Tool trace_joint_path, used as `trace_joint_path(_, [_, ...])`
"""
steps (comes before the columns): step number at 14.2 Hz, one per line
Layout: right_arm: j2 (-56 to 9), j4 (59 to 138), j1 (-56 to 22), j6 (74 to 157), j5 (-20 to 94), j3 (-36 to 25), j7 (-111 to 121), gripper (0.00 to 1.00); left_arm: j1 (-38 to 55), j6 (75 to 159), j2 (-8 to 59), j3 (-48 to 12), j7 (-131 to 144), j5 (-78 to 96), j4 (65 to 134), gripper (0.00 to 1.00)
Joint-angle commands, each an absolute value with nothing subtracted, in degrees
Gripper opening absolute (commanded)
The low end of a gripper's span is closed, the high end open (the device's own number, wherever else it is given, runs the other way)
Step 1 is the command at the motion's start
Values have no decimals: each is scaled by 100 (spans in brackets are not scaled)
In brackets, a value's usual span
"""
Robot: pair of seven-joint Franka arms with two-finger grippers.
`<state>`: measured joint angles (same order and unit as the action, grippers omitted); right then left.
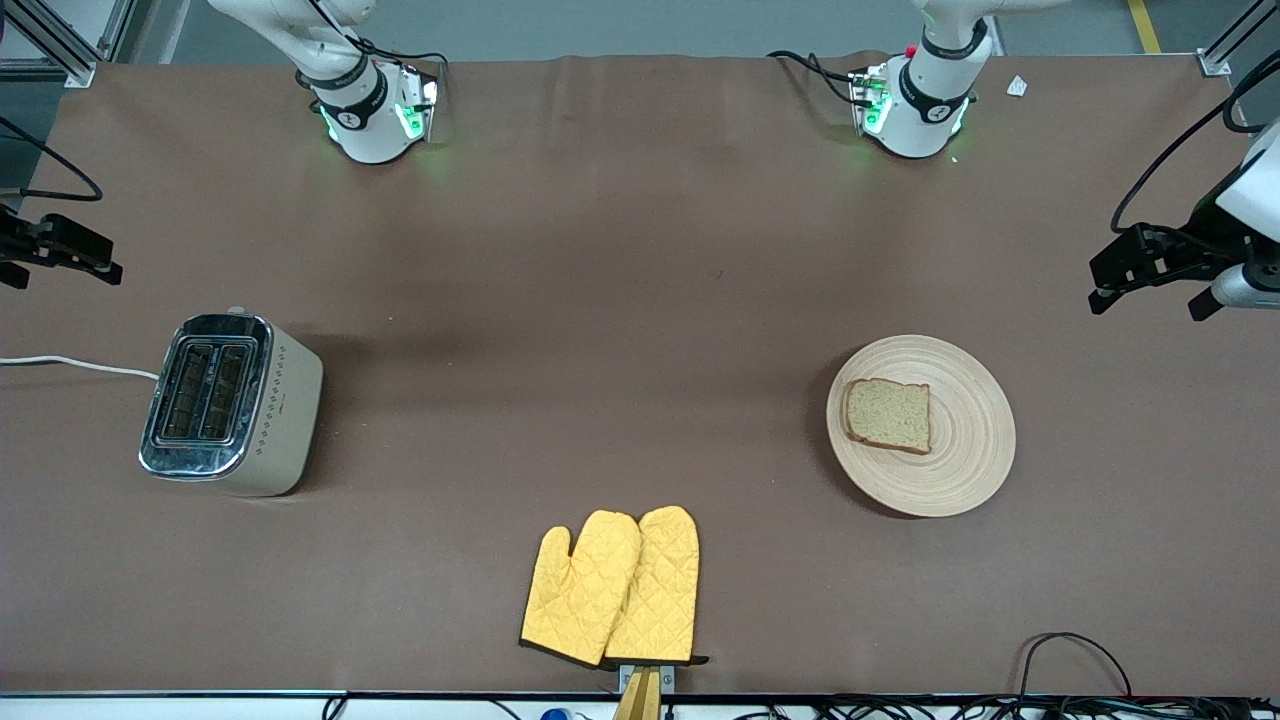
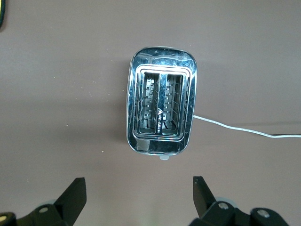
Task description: Move plate and put bread in toaster
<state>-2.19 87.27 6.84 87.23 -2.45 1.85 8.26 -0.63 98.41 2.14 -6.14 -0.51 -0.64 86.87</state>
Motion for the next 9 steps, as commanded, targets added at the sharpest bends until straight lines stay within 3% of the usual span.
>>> trace_joint_path(1, [-229,8666,634,8710,-176,237,809,100,-53,9809,281,-615,-105,-176,8621,100])
trace_joint_path(5, [-229,8666,633,8675,-176,229,809,100,-149,9809,482,-598,-175,-158,8605,100])
trace_joint_path(9, [-229,8666,607,8692,-176,229,809,100,-1147,9809,1210,-598,-1027,1014,8648,100])
